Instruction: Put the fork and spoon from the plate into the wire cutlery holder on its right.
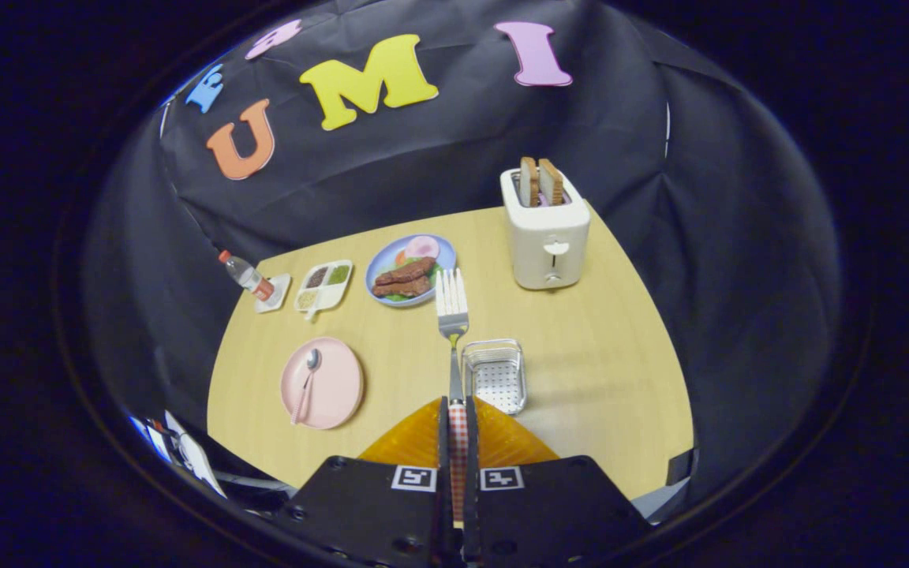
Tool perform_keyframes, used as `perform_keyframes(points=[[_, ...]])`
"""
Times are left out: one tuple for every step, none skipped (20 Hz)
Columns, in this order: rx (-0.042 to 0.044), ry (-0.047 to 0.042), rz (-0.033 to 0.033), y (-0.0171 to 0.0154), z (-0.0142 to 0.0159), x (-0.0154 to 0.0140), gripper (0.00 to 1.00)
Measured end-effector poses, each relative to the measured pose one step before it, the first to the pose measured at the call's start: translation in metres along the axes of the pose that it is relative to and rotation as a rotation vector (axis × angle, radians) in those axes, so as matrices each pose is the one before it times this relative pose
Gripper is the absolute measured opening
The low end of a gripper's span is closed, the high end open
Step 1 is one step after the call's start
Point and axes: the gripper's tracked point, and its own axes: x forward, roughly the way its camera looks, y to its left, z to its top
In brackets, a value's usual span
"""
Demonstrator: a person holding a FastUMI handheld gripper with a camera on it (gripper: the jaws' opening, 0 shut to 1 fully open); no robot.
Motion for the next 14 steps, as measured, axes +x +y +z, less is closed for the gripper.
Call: perform_keyframes(points=[[-0.00933, 0.00804, -0.03107, -0.01292, 0.00251, 0.00391, 0.05], [-0.00979, 0.01533, -0.02252, -0.00856, -0.00031, 0.00158, 0.05], [-0.00208, 0.02095, -0.0076, -0.0035, -0.00171, 0.00347, 0.05], [-0.00259, 0.03337, 0.00269, -0.00088, -0.00373, 0.00284, 0.05], [-0.00892, 0.03531, 0.00071, 0.00036, -0.00424, 0.00349, 0.05], [-0.00831, 0.03665, 0.00336, 0.00128, -0.00324, 0.00455, 0.05], [-0.00166, 0.03929, 0.01078, 0.0038, -0.0037, 0.00302, 0.05], [-0.00178, 0.03822, 0.00593, 0.00312, -0.0013, 0.00214, 0.05], [-0.00047, 0.03414, 0.00205, 0.00254, -0.00111, 0.00319, 0.05], [0.00115, 0.03578, 0.00467, 0.00298, 0.00086, 0.00216, 0.05], [0.00762, 0.03483, 0.00151, 0.00304, -0.00011, 0.00131, 0.05], [0.00834, 0.03228, -0.0005, 0.00287, -0.00015, 0.0016, 0.05], [0.00023, 0.03956, -0.00861, -0.00001, -0.0003, 0.0013, 0.05], [0.00204, 0.04219, -0.01555, -0.00028, -0.00136, 0.00042, 0.05]])
